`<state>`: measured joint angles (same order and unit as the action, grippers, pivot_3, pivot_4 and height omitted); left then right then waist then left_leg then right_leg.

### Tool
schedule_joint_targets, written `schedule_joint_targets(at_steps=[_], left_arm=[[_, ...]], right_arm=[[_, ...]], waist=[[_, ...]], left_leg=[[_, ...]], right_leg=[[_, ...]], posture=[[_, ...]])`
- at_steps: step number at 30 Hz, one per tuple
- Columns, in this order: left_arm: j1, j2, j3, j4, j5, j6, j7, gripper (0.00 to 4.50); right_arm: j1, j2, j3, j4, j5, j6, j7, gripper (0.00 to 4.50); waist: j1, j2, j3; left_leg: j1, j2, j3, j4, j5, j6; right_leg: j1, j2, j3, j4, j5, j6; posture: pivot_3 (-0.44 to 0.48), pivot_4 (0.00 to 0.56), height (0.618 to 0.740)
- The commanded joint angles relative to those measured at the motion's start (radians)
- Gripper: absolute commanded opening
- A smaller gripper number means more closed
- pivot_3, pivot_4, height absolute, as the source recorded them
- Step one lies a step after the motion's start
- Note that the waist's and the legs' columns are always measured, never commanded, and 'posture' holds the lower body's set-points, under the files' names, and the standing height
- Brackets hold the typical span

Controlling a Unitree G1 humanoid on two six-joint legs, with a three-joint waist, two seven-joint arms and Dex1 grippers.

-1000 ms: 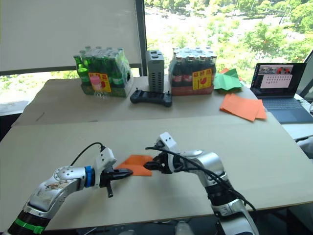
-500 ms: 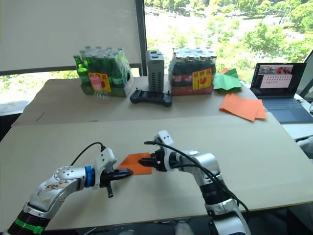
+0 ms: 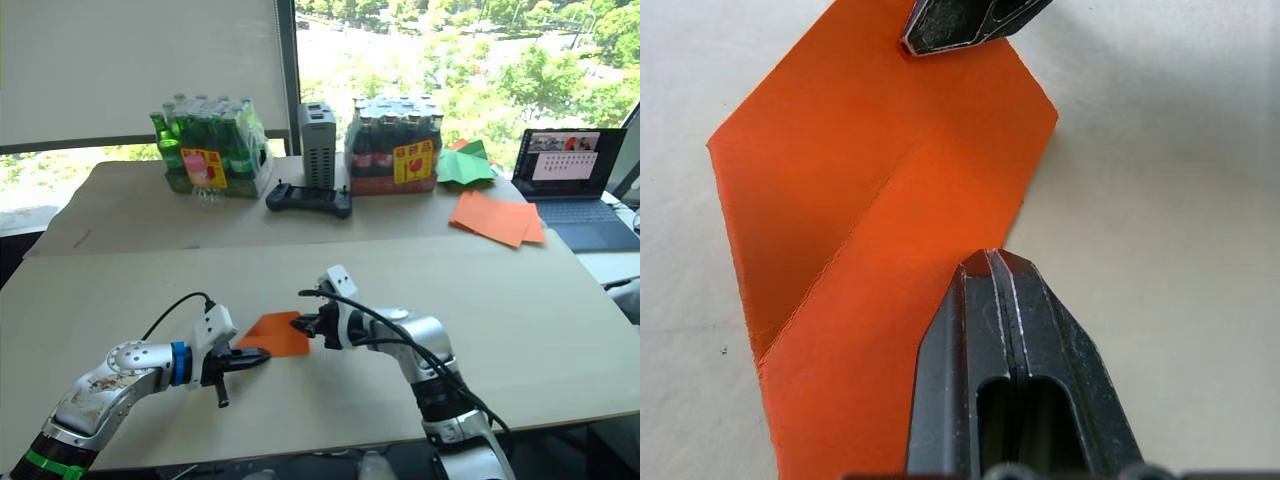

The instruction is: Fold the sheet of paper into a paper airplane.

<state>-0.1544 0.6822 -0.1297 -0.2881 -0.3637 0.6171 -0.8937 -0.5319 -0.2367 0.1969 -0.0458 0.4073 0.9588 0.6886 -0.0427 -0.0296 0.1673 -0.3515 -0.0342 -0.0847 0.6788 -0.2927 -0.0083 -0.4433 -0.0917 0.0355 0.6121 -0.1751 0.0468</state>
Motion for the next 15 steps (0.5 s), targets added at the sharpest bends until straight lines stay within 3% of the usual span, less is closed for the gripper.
schedule_joint_targets(at_steps=[1,8,15], left_arm=[[-0.001,0.009,0.018,-0.031,-0.013,0.011,-0.001,0.0],[-0.001,0.038,0.023,-0.021,0.001,0.0,-0.014,0.0],[0.003,0.058,0.028,-0.01,-0.002,-0.003,-0.028,0.0]], right_arm=[[0.048,-0.049,0.079,-0.096,-0.054,-0.161,0.053,0.01],[0.169,-0.152,0.206,-0.163,-0.207,-0.558,0.147,0.01],[0.188,-0.187,0.274,-0.066,-0.411,-0.886,0.111,0.01]], waist=[[0.001,0.0,0.0],[-0.002,0.0,0.0],[-0.001,0.0,0.0]], left_leg=[[0.0,0.0,0.0,0.0,0.0,0.0],[0.0,0.0,0.0,0.0,0.0,0.0],[0.001,0.0,0.001,0.0,0.0,0.0]], right_leg=[[0.0,0.0,0.0,0.0,0.0,0.0],[0.0,0.0,0.0,0.0,0.0,0.0],[0.001,0.0,0.0,0.0,0.0,0.0]], posture=[[0.0,0.15,0.723],[0.0,0.15,0.723],[0.0,0.15,0.723]])
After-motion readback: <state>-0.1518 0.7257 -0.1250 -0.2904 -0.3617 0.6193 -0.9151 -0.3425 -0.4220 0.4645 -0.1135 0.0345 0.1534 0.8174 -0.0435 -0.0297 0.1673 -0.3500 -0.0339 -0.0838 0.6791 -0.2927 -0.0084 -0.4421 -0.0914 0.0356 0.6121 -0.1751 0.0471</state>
